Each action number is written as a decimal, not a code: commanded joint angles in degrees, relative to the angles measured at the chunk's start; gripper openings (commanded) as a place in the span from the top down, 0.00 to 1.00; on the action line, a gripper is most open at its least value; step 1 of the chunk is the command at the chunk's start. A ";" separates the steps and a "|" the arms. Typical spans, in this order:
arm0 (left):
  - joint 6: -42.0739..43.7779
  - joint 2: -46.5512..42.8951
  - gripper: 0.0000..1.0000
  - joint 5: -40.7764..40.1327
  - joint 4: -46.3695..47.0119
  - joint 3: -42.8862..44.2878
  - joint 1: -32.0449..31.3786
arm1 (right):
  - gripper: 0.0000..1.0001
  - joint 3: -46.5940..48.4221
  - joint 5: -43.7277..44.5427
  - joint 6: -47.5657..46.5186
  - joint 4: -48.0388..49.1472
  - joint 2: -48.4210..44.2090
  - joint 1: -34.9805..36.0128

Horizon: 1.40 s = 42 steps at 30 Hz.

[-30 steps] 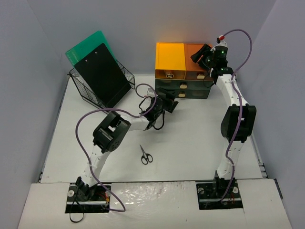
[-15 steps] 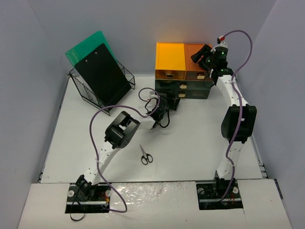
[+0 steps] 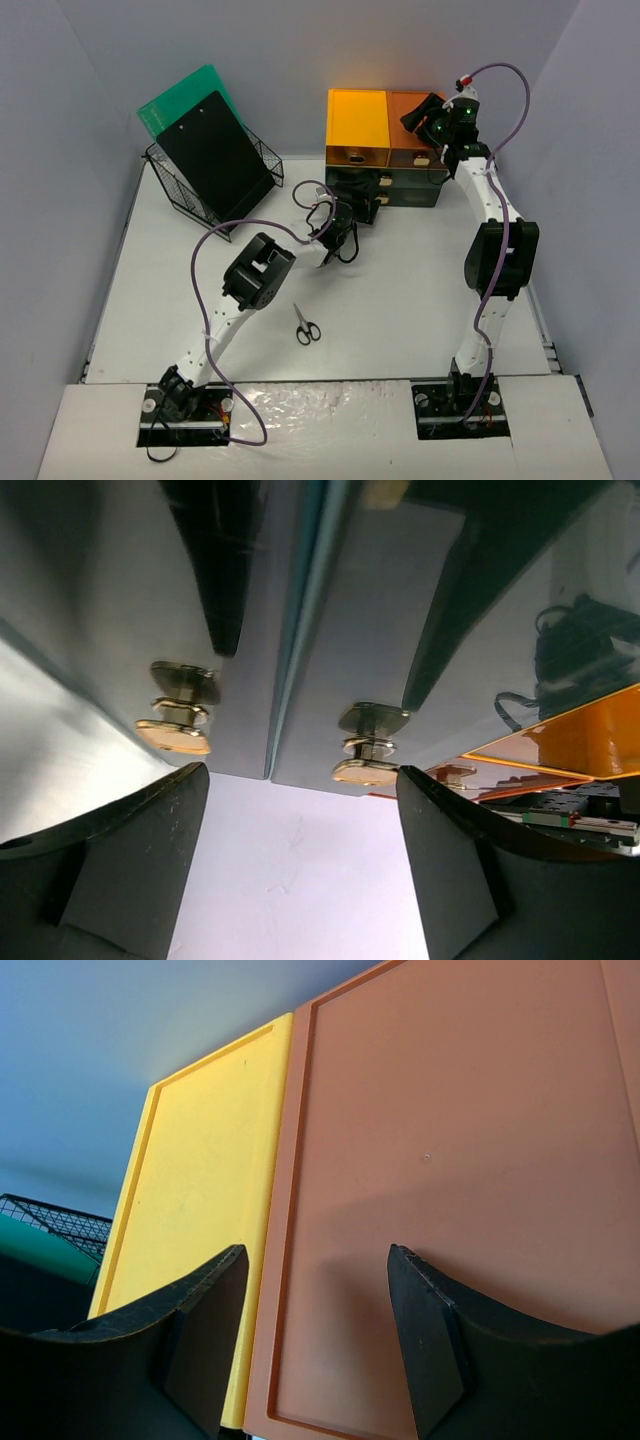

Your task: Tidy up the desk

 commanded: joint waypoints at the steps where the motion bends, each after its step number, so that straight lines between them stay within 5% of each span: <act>1: -1.47 -2.88 0.30 0.52 1.70 -1.40 -0.89 | 0.44 -5.34 -1.06 -0.03 -22.59 5.70 -0.29; 10: -1.91 -4.34 0.31 0.32 5.66 -8.07 -1.74 | 0.44 -5.49 -1.32 -0.23 -22.50 5.87 -0.64; 42: -0.19 2.52 0.51 -3.79 -7.71 9.90 -0.34 | 0.44 -6.10 -1.76 -1.03 -22.41 5.08 -2.39</act>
